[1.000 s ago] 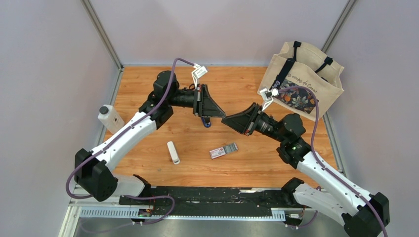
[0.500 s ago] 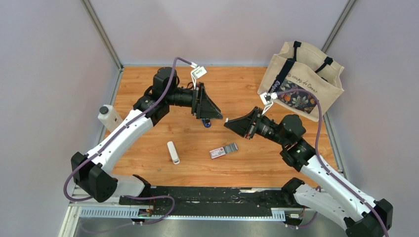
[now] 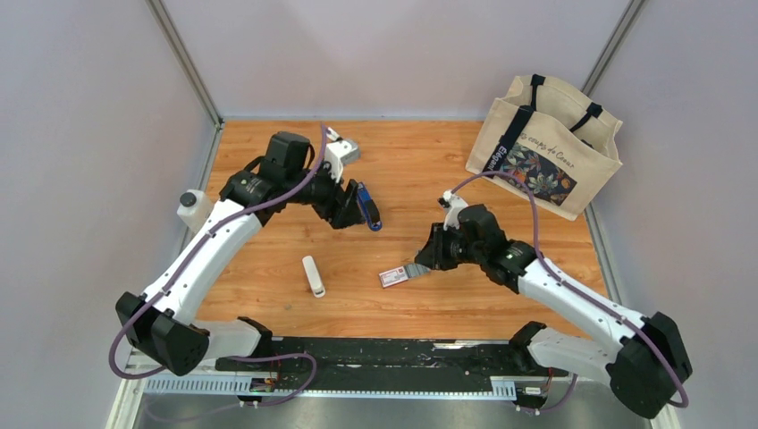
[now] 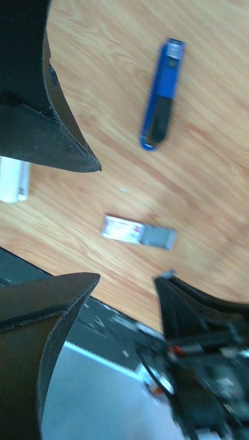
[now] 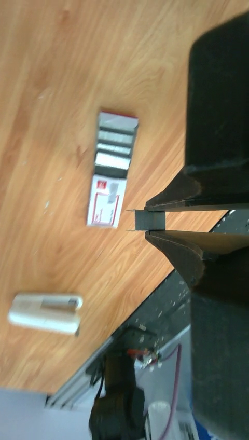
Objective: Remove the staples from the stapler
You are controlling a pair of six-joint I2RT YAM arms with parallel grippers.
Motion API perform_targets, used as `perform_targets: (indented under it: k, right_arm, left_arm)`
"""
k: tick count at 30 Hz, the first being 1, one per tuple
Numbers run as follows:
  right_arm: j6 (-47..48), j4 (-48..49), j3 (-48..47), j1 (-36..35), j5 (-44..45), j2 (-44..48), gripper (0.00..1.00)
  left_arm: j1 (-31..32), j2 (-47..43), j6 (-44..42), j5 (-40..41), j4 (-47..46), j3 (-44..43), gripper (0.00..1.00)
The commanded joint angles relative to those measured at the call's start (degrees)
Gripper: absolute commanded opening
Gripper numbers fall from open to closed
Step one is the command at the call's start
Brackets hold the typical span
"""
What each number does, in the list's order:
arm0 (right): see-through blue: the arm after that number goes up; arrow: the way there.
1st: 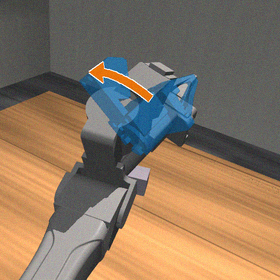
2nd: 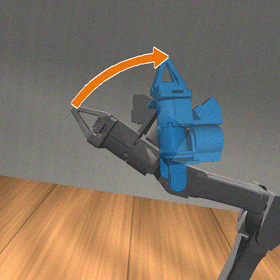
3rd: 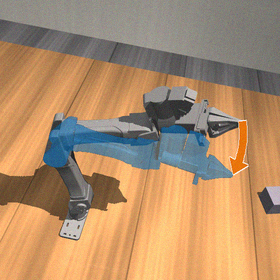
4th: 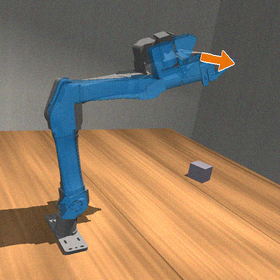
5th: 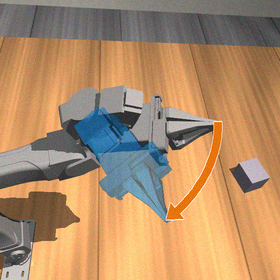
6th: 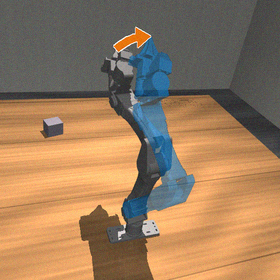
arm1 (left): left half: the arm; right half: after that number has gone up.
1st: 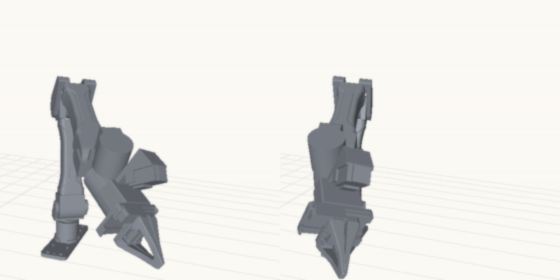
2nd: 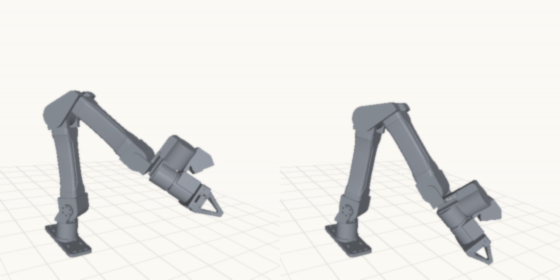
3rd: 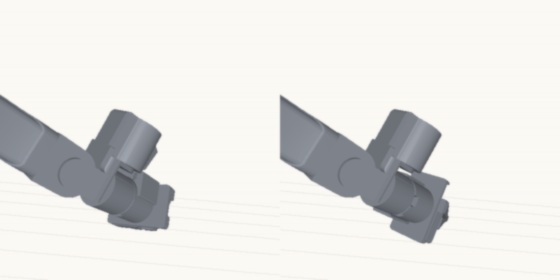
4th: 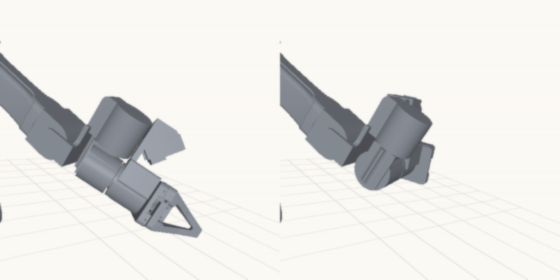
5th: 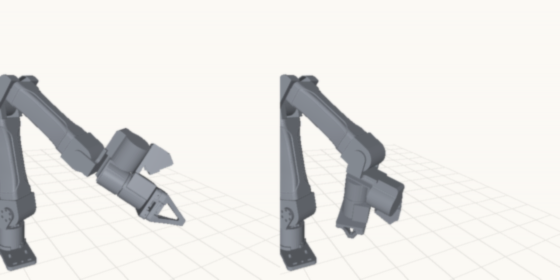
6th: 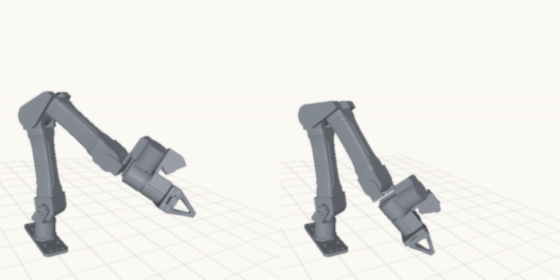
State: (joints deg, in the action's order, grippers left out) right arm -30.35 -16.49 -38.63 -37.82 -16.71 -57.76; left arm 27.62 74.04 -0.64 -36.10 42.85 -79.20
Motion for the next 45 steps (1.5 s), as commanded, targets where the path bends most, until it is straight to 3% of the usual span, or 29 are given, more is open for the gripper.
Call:
perform_targets:
  k: [1, 15, 45]
  right_arm:
    - [4.2, -5.0, -1.5, -2.4, 6.2, -5.9, 0.19]
    - [8.2, -4.3, -5.5, -7.0, 15.7, -20.1, 0.15]
    - [11.4, -6.3, -9.2, -7.0, 16.0, -26.9, 0.16]
  left_arm:
    - [0.0, -4.0, -12.9, 11.2, 7.4, 5.0, 0.78]
    - [0.0, -5.0, -15.2, 9.9, 10.3, 8.4, 0.76]
    - [0.0, -6.2, -15.3, 9.2, 9.9, 10.6, 0.74]
